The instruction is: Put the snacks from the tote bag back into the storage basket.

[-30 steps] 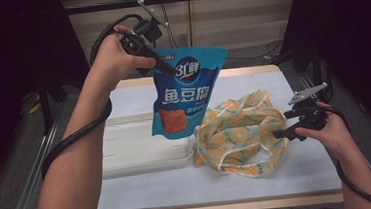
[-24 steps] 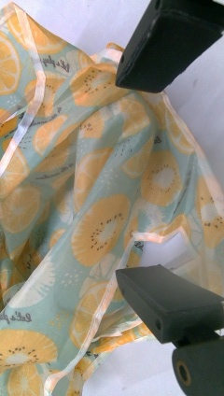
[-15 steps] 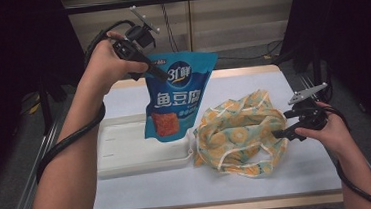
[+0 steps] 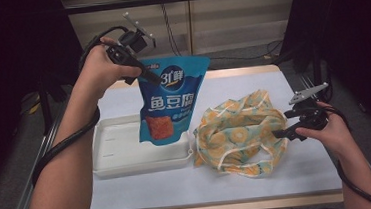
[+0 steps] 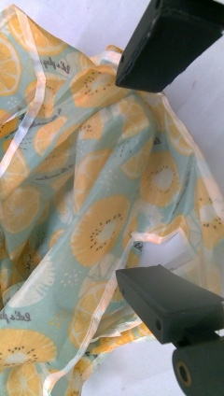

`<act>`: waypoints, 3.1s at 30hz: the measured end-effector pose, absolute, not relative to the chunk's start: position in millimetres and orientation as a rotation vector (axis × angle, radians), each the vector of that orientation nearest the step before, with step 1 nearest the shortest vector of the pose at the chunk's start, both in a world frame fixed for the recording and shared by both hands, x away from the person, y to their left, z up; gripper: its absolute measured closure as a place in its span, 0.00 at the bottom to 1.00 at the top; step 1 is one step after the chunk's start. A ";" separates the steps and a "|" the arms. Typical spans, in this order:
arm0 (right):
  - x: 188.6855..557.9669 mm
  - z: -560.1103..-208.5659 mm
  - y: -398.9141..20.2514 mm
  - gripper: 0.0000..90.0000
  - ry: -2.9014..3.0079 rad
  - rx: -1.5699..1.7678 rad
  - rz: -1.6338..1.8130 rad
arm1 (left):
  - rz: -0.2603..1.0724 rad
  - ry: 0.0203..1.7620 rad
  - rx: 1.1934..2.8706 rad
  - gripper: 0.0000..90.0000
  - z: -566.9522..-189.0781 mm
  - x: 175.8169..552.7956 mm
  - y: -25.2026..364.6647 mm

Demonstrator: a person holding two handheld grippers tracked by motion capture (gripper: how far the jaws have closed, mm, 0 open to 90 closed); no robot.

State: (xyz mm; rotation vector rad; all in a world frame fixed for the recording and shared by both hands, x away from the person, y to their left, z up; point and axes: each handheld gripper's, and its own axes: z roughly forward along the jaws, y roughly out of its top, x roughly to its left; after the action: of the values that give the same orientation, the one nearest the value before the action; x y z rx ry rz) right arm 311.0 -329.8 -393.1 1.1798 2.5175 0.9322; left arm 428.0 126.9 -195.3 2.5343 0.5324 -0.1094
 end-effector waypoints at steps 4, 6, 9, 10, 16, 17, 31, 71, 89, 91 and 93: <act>310.9 -393.0 -329.0 0.08 2.518 1.184 0.930 | -0.117 0.536 2.532 1.00 -200.6 428.9 130.3; 310.8 -393.1 -328.8 0.08 2.524 1.179 0.932 | -0.112 0.529 2.548 1.00 -202.9 430.1 132.3; 310.6 -392.6 -329.2 0.08 2.512 1.183 0.925 | -0.111 0.547 2.545 1.00 -208.0 430.4 134.4; 310.6 -392.6 -329.3 0.08 2.511 1.184 0.923 | -0.123 0.556 2.537 1.00 -209.7 430.2 134.6; 310.7 -392.6 -329.4 0.08 2.511 1.184 0.923 | -0.123 0.549 2.542 1.00 -217.0 431.8 138.1; 310.5 -392.5 -329.2 0.08 2.513 1.184 0.924 | -0.122 0.557 2.541 1.00 -218.3 431.7 138.6; 310.9 -393.0 -328.5 0.08 2.519 1.176 0.925 | -0.141 0.514 2.547 1.00 -236.3 431.6 135.6; 311.1 -393.6 -325.9 0.08 2.532 1.167 0.919 | -0.172 0.560 2.580 0.99 -267.0 423.2 165.0; 313.4 -393.4 -321.3 0.08 2.540 1.156 0.916 | -0.162 0.633 2.554 0.83 -276.2 418.2 185.9; 313.6 -393.2 -320.6 0.08 2.542 1.153 0.922 | -0.168 0.671 2.544 0.78 -277.7 415.9 186.6; 313.6 -393.3 -320.4 0.08 2.544 1.148 0.922 | -0.153 0.688 2.539 0.68 -277.9 415.3 189.1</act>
State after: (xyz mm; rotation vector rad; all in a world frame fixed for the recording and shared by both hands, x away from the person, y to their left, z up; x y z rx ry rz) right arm 313.6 -320.4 -393.3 1.1476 2.5441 0.9217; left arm 415.3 189.1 -277.9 2.5389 0.6882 -0.1527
